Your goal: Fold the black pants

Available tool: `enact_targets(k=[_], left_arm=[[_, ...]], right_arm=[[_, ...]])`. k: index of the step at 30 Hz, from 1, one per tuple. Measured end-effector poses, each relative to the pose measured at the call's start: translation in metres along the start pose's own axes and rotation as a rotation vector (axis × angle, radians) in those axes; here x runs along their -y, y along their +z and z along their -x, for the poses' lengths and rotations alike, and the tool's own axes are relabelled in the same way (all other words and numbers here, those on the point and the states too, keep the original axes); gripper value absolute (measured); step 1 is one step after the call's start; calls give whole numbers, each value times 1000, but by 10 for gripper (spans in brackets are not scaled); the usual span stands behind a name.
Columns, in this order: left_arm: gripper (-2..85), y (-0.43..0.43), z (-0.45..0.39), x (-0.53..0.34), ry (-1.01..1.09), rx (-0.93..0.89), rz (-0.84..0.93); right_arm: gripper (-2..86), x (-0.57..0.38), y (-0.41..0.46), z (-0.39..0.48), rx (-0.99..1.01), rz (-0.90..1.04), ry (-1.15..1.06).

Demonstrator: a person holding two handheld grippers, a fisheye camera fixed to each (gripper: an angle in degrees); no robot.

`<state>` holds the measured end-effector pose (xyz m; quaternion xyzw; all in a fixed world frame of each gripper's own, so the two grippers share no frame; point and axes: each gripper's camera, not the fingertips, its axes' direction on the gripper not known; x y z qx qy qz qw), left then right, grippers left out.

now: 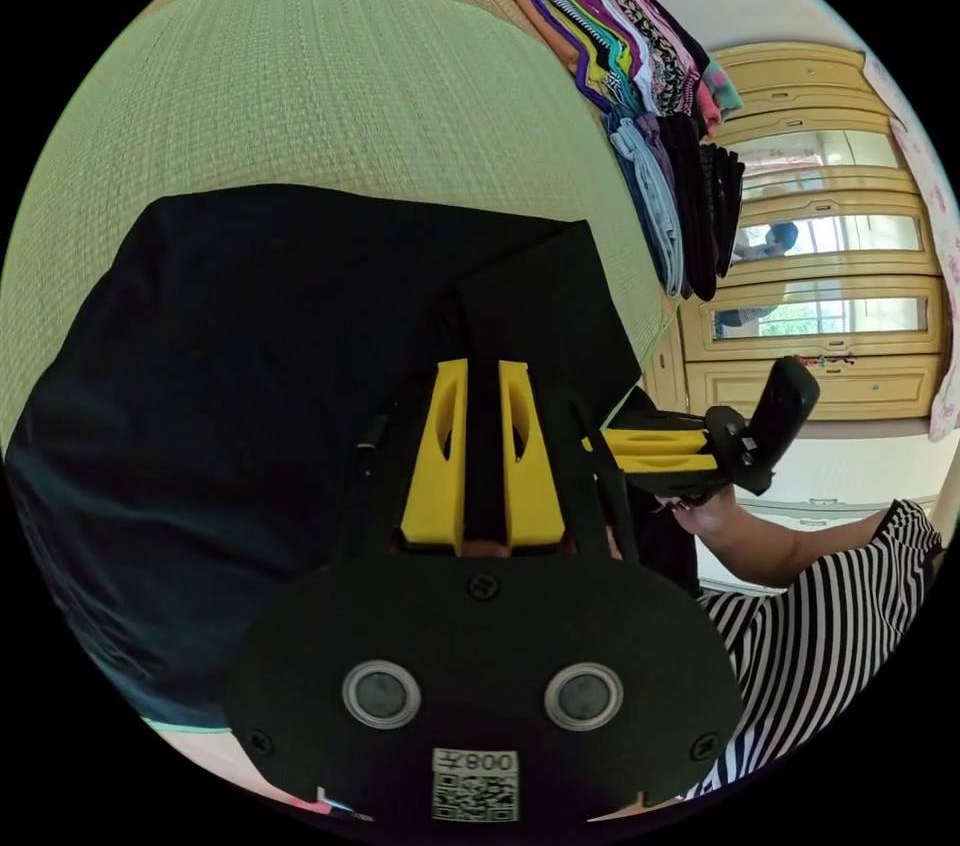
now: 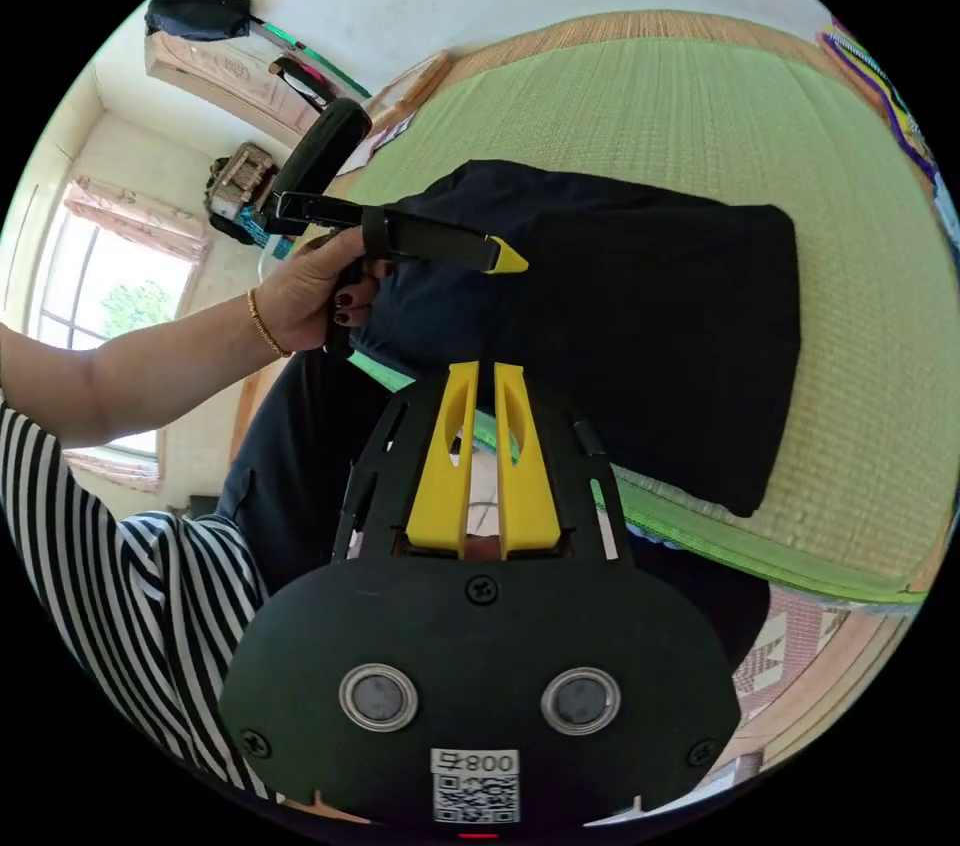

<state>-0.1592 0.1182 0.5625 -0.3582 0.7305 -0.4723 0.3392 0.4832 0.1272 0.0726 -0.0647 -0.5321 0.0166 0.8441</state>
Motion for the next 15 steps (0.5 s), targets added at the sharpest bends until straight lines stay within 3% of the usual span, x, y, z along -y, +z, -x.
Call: enact_targets(k=[5, 15], left_arm=[[16, -22, -21, -1, 12, 6, 1], [6, -57, -38, -14, -4, -29, -55]], right_arm=[[36, 16, 30, 9, -110, 42, -74], [16, 23, 61, 15, -104, 60, -110]])
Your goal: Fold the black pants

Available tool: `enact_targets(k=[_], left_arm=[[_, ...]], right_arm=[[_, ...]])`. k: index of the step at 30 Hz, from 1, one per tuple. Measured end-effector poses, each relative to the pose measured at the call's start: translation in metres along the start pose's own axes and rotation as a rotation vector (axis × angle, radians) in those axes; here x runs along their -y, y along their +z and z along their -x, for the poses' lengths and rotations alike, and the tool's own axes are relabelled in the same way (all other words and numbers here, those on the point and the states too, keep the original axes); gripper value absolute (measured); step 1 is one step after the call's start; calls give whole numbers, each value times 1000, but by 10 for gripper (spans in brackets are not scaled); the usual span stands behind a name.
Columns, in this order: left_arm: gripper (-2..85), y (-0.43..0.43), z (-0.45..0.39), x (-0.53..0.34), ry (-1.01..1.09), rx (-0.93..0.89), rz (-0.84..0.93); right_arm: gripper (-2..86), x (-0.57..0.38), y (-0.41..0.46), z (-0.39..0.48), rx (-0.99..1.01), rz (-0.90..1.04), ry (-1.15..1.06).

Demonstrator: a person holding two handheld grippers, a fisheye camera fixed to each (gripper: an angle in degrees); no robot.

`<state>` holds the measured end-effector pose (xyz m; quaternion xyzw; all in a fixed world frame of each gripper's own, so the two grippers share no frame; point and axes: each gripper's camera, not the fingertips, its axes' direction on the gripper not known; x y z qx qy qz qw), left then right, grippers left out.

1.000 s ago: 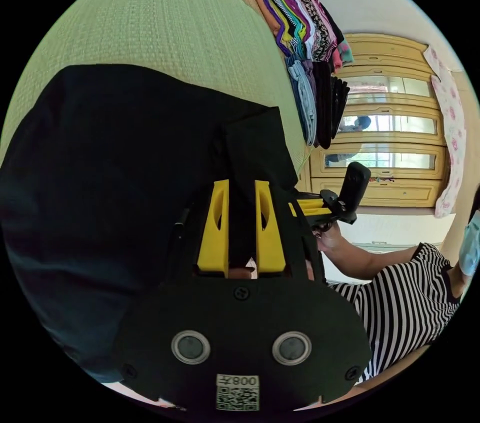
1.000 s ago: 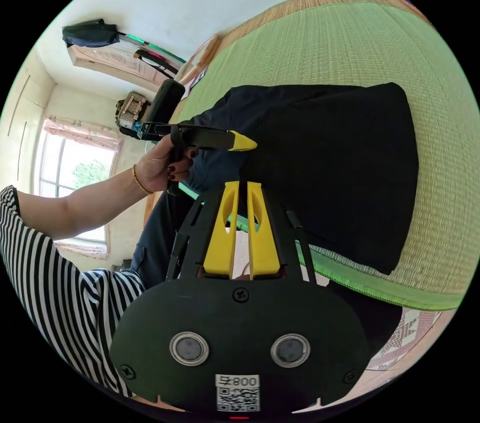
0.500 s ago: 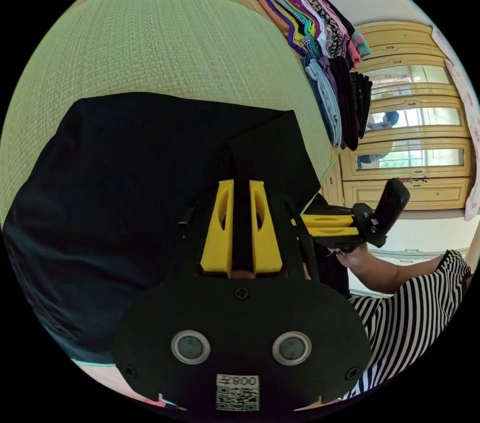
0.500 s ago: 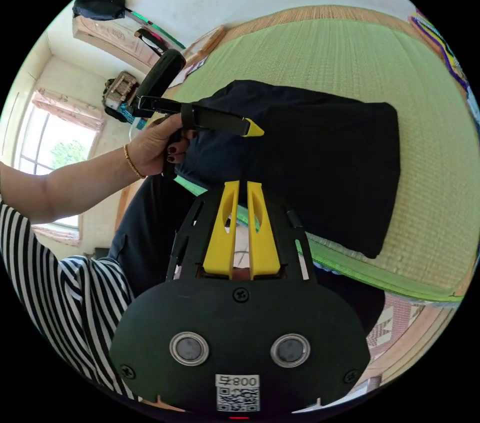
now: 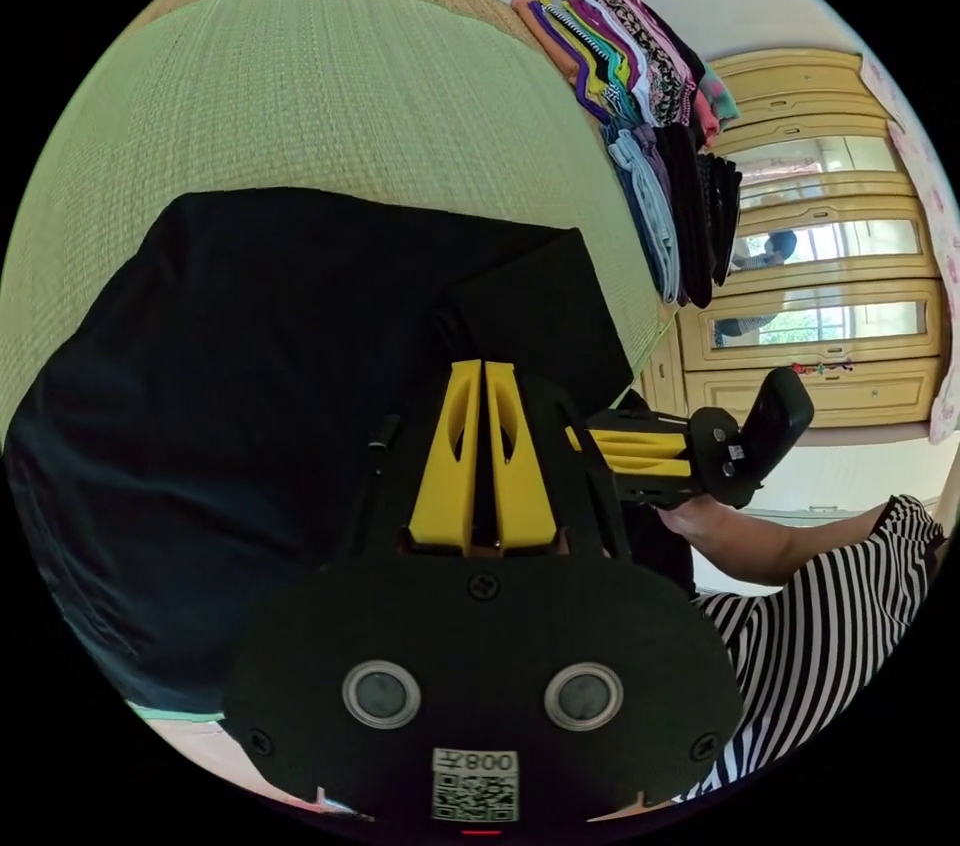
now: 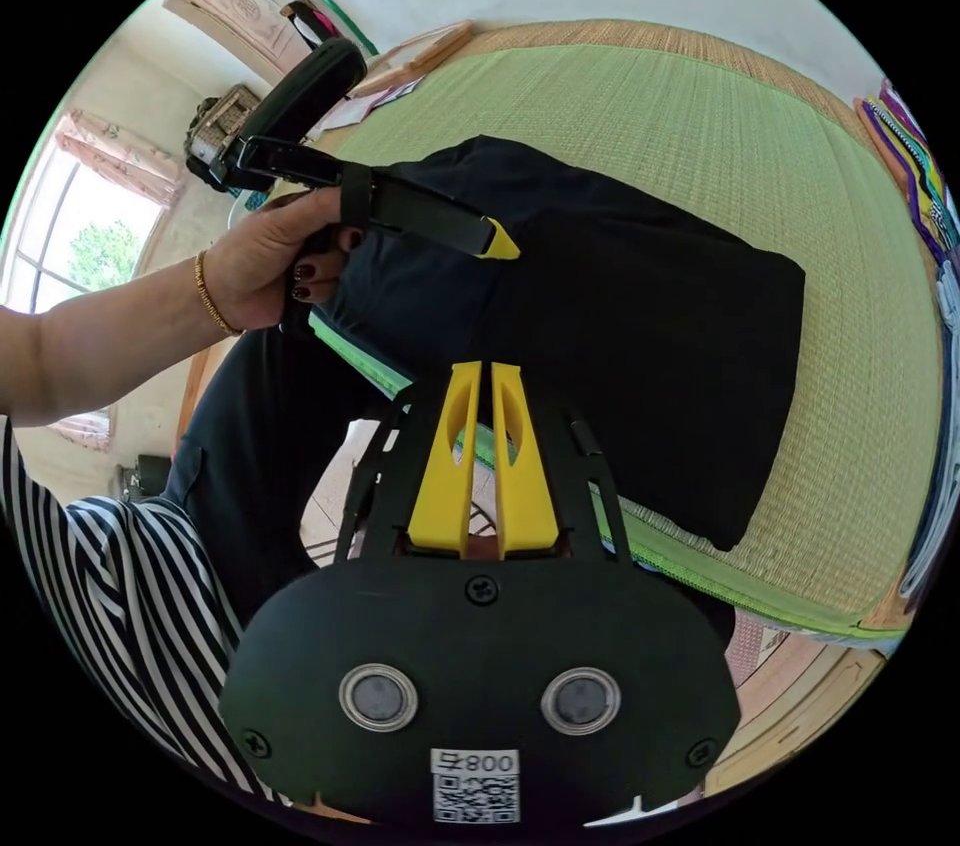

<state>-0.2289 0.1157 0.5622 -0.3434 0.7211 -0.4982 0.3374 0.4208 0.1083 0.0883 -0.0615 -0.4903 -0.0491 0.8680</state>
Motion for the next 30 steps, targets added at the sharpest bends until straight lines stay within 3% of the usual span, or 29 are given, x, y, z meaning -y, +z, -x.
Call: enact_targets(k=[6, 15, 24, 30], left_arm=[[7, -7, 1, 0, -37, -9, 13], [3, -12, 3, 3, -83, 16, 10], [0, -6, 1, 6, -83, 17, 3], [0, -3, 2, 3, -83, 31, -3]], right_arm=[[16, 6, 12, 1, 11, -9, 1], [7, 19, 36, 18, -126, 24, -65], [2, 14, 31, 13, 11, 32, -60], [15, 7, 21, 16, -26, -27, -17]])
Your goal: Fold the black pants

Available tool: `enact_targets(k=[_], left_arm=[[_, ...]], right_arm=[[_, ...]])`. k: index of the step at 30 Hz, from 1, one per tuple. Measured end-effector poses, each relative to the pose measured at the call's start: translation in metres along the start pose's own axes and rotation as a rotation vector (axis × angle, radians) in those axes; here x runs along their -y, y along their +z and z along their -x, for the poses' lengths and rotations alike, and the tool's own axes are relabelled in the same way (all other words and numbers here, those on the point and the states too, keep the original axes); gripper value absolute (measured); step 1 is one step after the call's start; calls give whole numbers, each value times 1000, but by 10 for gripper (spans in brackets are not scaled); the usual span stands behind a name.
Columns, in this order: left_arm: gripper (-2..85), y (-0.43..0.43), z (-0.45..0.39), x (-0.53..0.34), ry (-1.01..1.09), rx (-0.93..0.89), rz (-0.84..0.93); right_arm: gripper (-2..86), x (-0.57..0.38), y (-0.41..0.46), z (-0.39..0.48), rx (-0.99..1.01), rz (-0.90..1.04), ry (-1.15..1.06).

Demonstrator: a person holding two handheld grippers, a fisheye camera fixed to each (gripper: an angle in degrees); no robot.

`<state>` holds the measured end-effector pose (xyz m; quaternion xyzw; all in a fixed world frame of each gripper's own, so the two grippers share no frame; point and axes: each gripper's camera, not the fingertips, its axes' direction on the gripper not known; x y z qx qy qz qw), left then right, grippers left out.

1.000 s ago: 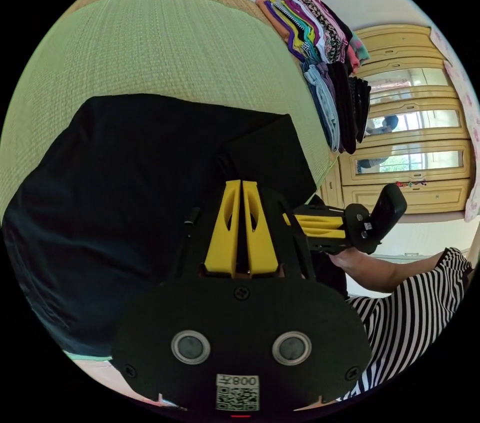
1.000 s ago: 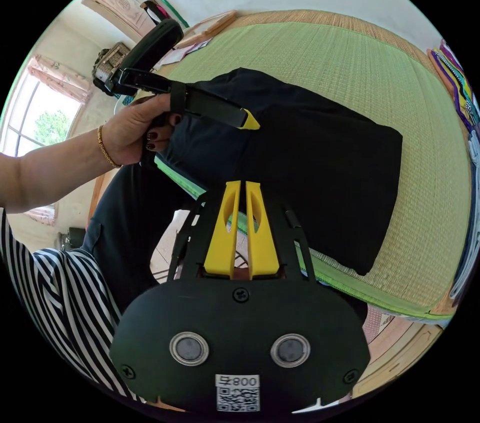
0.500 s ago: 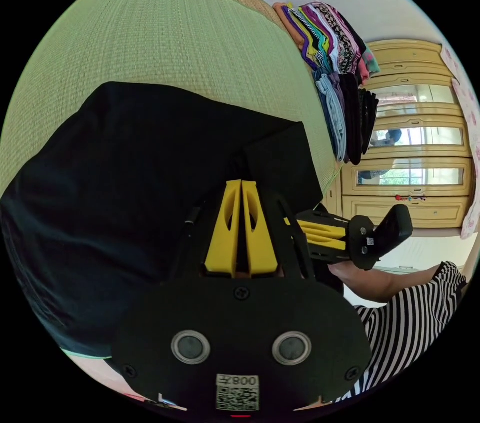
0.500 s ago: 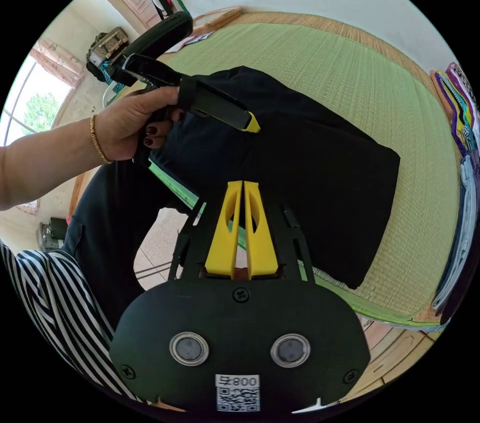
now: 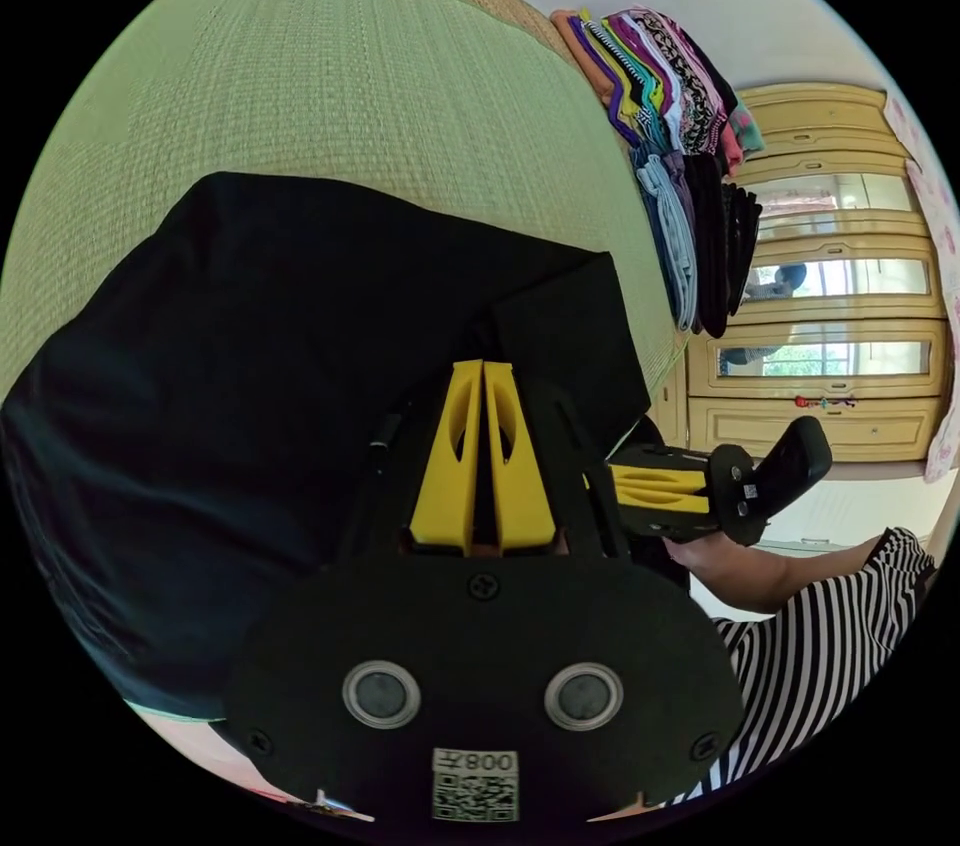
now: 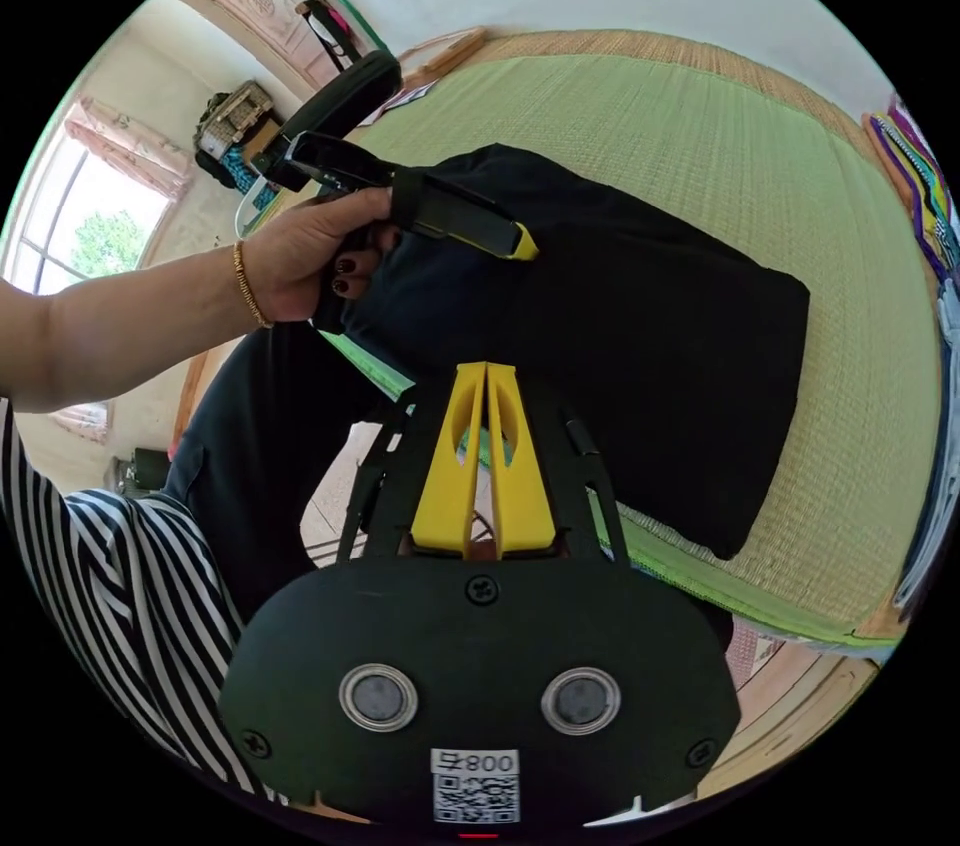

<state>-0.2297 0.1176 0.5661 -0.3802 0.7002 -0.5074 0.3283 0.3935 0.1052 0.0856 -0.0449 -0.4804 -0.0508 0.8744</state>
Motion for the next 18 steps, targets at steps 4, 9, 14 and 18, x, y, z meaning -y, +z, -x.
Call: enact_targets(k=[4, 9, 14, 18], left_arm=[[1, 8, 6, 0, -12, -26, 3], [1, 20, 5, -1, 1, -10, 5], [0, 36, 7, -3, 4, -12, 0], [0, 48, 9, -6, -3, -20, -11]], right_arm=[[57, 7, 3, 5, -80, 10, -2], [50, 10, 8, 20, -189, 35, -62], [17, 9, -8, 12, -128, 38, -45], [9, 6, -29, 4, -43, 9, -9]])
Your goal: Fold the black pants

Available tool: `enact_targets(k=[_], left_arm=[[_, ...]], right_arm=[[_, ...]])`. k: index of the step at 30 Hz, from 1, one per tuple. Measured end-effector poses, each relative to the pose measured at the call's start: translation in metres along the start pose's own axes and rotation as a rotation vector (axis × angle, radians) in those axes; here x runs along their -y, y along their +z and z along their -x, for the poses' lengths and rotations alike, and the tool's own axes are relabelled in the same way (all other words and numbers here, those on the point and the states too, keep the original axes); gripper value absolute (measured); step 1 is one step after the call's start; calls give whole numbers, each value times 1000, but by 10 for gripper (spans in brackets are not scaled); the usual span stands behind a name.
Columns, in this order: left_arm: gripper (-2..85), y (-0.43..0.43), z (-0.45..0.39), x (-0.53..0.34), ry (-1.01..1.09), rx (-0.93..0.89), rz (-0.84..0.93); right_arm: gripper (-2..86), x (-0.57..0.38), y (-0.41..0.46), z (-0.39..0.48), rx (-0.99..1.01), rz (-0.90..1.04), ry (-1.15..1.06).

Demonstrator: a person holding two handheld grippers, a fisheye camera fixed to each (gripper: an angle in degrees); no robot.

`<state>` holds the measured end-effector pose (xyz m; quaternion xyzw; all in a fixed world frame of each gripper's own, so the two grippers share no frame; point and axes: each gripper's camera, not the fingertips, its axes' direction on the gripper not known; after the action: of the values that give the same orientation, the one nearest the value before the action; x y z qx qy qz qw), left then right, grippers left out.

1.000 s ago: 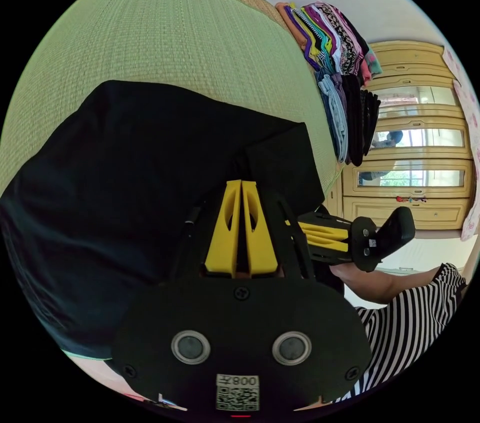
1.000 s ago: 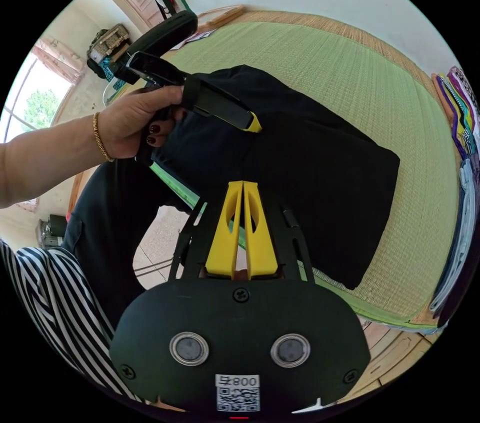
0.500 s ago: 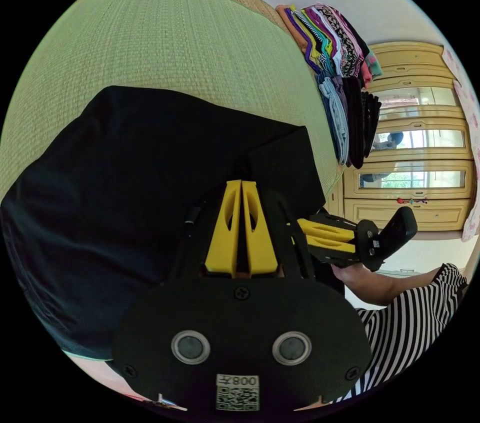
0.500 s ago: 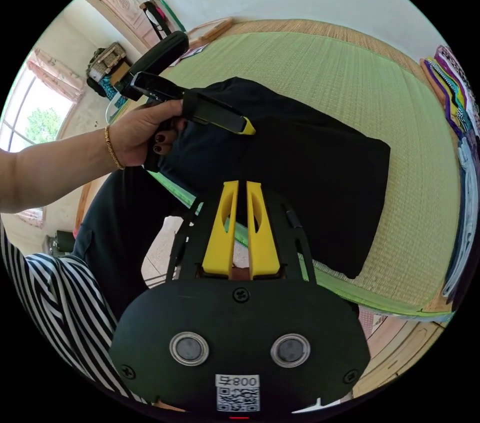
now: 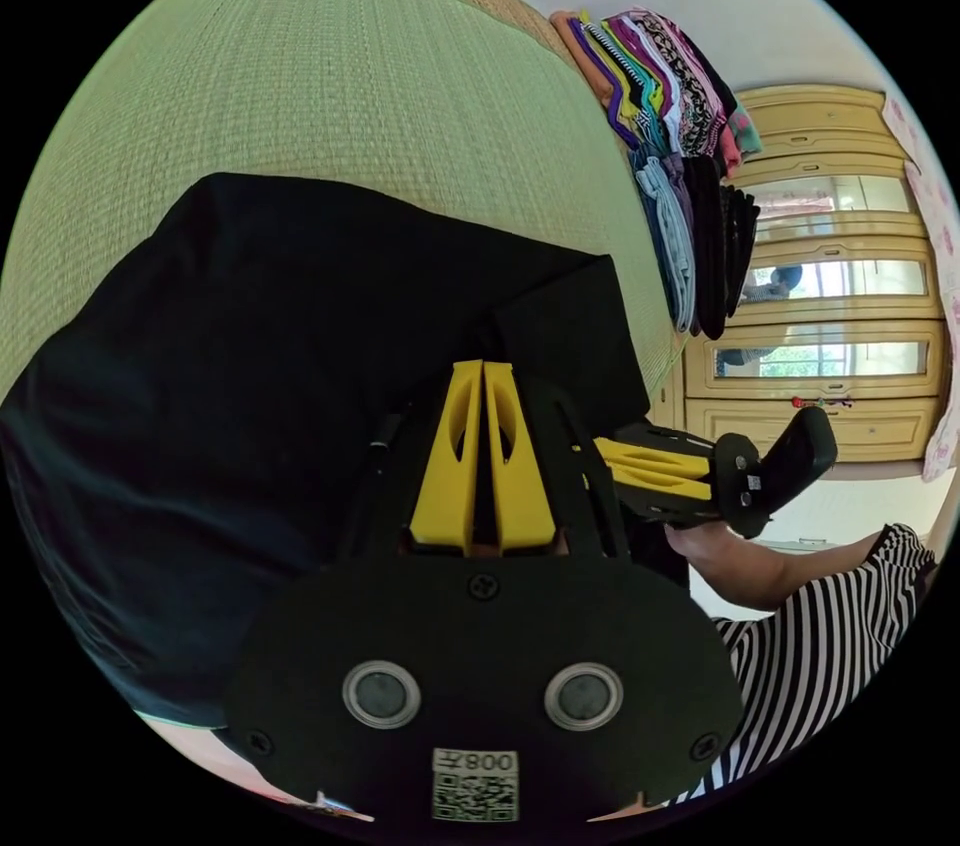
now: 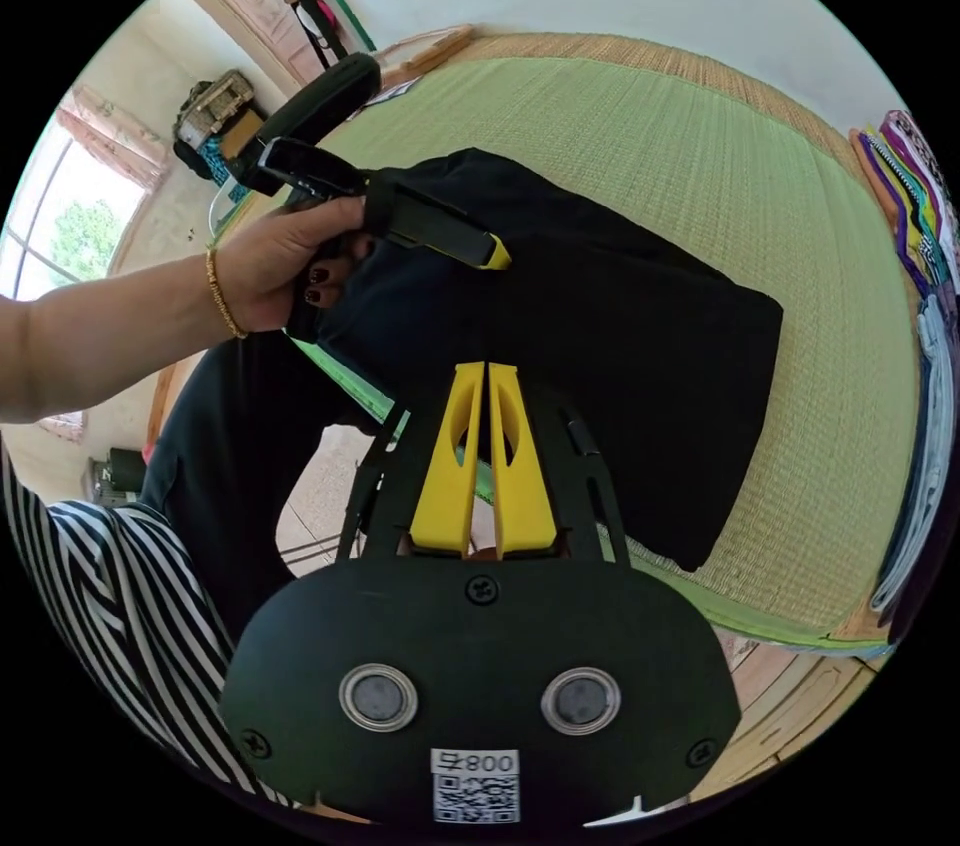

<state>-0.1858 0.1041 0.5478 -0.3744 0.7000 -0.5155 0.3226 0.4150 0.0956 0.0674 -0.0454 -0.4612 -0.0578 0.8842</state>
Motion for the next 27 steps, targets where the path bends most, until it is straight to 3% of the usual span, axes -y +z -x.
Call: enact_targets(k=[12, 18, 23, 27], left_arm=[[0, 30, -9, -20, 26, 5, -108], [0, 88, -27, -16, 86, 110, 25], [1, 117, -33, -28, 79, 111, -3], [2, 133, -44, -36, 81, 129, -25]], right_arm=[[7, -3, -26, -11, 115, 15, 38], [9, -1, -51, -19, 161, 11, 71], [5, -9, -95, -24, 163, -56, 100], [4, -16, -91, -42, 203, 11, 162]])
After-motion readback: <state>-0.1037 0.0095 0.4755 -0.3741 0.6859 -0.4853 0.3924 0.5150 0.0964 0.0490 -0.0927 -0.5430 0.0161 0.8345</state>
